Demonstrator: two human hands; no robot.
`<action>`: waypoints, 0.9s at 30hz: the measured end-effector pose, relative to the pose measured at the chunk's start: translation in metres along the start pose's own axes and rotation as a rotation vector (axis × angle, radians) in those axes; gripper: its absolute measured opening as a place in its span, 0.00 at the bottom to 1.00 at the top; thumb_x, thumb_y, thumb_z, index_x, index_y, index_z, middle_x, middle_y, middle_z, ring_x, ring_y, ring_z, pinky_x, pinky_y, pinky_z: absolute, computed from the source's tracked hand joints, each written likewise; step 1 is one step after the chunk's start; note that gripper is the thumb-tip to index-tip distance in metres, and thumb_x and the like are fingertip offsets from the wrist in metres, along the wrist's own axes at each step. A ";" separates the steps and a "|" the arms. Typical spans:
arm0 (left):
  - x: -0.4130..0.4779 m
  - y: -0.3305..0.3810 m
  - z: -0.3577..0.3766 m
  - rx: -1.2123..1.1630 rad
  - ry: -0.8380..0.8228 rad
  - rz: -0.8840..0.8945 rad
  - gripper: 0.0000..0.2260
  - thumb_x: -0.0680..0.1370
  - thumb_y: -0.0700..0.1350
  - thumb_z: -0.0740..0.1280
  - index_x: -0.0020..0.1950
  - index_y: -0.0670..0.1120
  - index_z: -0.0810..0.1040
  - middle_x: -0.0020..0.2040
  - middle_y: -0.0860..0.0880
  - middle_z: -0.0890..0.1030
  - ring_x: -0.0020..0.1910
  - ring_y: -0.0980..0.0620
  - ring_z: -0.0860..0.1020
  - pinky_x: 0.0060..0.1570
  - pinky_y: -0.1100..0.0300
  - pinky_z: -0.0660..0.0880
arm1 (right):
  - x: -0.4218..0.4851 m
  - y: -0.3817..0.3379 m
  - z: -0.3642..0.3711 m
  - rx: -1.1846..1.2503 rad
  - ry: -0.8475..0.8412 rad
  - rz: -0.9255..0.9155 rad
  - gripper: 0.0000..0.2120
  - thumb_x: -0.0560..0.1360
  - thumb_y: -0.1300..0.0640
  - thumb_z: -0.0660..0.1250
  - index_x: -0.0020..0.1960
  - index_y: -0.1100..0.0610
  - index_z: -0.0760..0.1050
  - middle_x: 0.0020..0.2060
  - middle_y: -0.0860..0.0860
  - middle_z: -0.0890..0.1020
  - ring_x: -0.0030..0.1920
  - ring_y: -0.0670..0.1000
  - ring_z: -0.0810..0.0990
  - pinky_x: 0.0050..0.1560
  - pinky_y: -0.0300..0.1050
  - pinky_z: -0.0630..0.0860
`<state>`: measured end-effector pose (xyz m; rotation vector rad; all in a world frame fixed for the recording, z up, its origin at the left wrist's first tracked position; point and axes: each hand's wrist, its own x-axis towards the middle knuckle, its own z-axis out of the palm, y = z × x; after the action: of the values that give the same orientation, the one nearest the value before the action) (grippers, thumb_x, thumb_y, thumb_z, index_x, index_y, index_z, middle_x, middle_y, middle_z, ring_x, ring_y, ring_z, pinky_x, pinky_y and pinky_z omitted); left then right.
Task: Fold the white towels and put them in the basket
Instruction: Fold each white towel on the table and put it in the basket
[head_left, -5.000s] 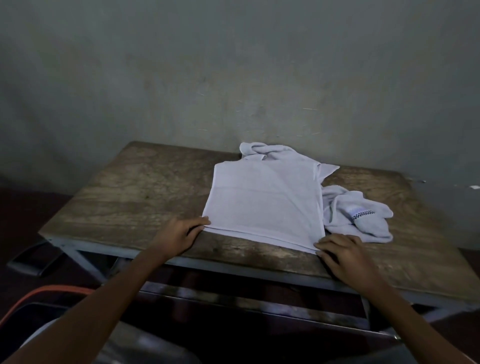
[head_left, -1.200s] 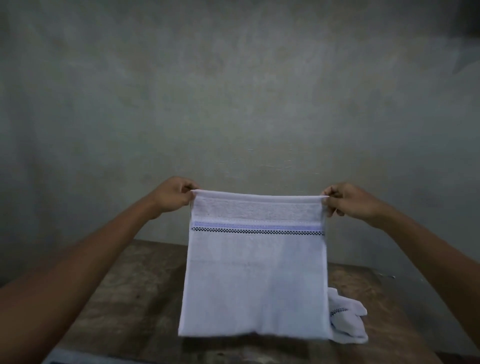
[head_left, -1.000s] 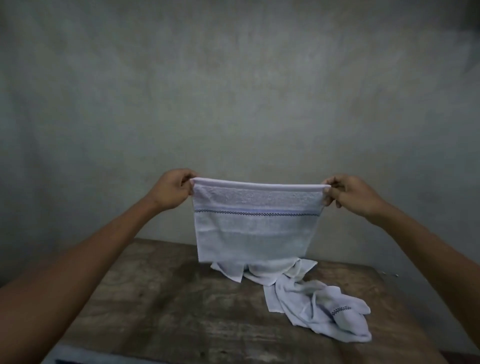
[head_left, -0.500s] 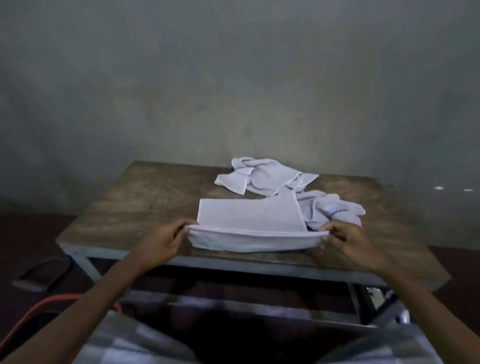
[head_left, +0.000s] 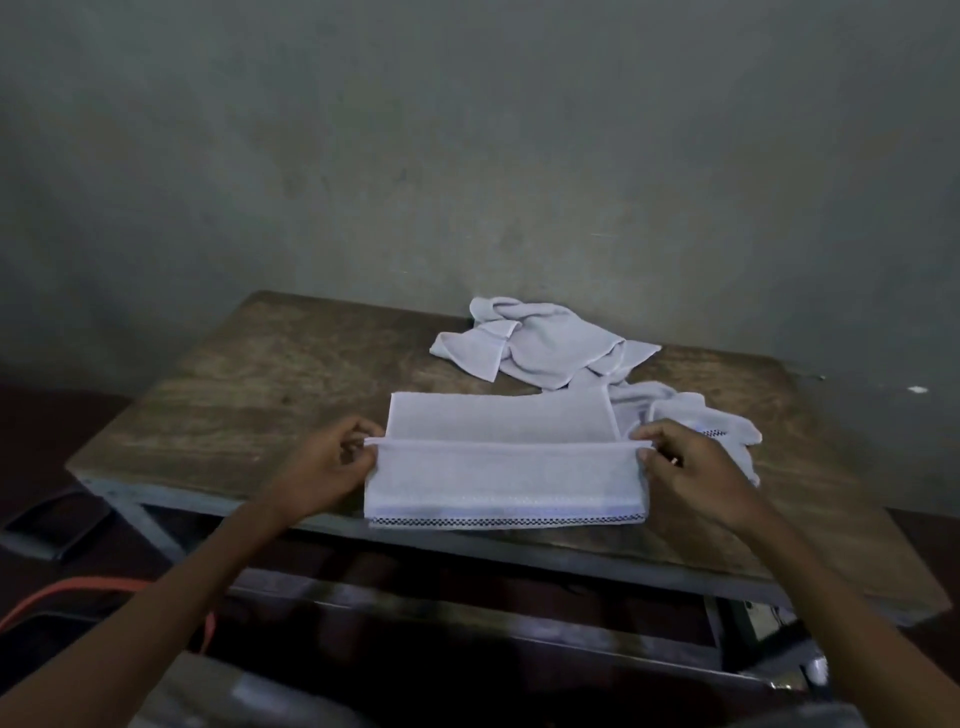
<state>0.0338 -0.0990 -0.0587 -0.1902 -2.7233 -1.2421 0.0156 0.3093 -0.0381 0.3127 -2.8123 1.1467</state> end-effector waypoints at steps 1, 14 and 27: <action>0.013 -0.001 -0.001 -0.009 0.007 -0.010 0.11 0.74 0.39 0.68 0.42 0.56 0.76 0.42 0.58 0.82 0.36 0.65 0.77 0.37 0.72 0.70 | 0.015 -0.001 -0.001 -0.029 0.006 -0.012 0.06 0.76 0.62 0.64 0.51 0.56 0.77 0.44 0.51 0.82 0.42 0.49 0.79 0.46 0.43 0.75; 0.112 -0.036 0.017 0.059 -0.037 -0.173 0.06 0.75 0.39 0.66 0.44 0.51 0.78 0.46 0.50 0.81 0.45 0.52 0.78 0.44 0.61 0.73 | 0.138 0.017 0.018 -0.353 -0.088 0.000 0.05 0.72 0.64 0.66 0.43 0.57 0.79 0.38 0.45 0.74 0.34 0.39 0.71 0.35 0.32 0.64; 0.133 -0.047 0.021 0.163 -0.186 -0.086 0.05 0.75 0.42 0.69 0.50 0.48 0.76 0.46 0.49 0.79 0.45 0.52 0.77 0.39 0.70 0.69 | 0.154 0.021 0.024 -0.432 -0.343 0.019 0.15 0.72 0.66 0.64 0.58 0.59 0.75 0.49 0.49 0.80 0.53 0.51 0.78 0.48 0.40 0.73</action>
<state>-0.1069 -0.1060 -0.0830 -0.1805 -3.0059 -1.0651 -0.1393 0.2834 -0.0450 0.4815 -3.2591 0.4942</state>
